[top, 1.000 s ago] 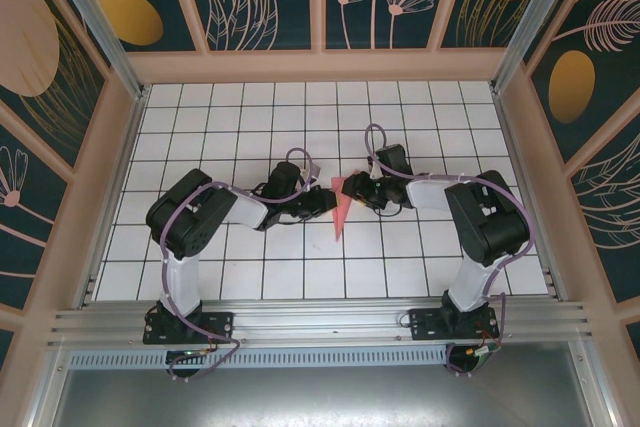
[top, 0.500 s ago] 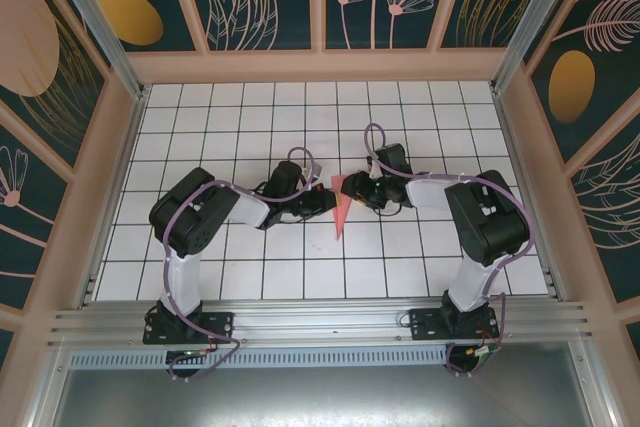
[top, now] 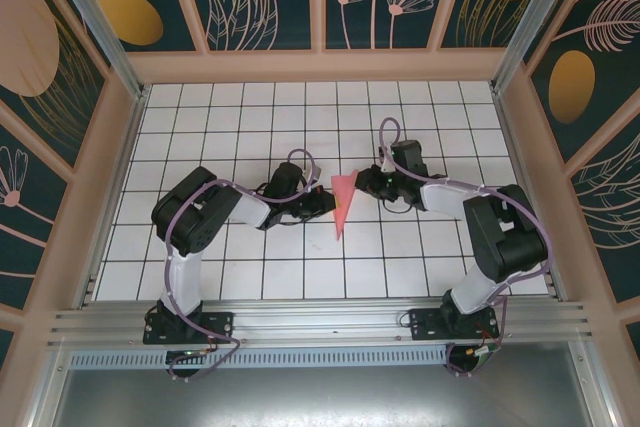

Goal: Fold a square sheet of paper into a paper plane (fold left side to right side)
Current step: Fold the wing for the fifth time at the center of the table.

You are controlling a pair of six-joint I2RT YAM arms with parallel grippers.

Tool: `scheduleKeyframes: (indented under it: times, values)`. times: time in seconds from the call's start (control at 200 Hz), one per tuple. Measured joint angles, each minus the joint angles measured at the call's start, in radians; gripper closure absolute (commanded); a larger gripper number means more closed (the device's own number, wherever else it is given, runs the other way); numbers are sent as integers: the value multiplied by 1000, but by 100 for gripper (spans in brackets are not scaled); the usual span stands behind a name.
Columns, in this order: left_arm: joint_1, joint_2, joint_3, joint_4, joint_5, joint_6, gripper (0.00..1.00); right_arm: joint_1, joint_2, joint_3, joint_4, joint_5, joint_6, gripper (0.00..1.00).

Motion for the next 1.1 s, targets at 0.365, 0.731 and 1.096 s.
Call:
scheduleKeyframes:
  times: [0.365,0.731,1.096]
  values:
    - [-1,0,1,-4,-7,3,100,32,146,69,22,-31,3,98]
    - [-1,1,1,-5,-9,3,100,34,194,99,19,-31,3,98]
    - [-1,3,4,-8,-7,3,100,34,232,117,0,-29,-1,98]
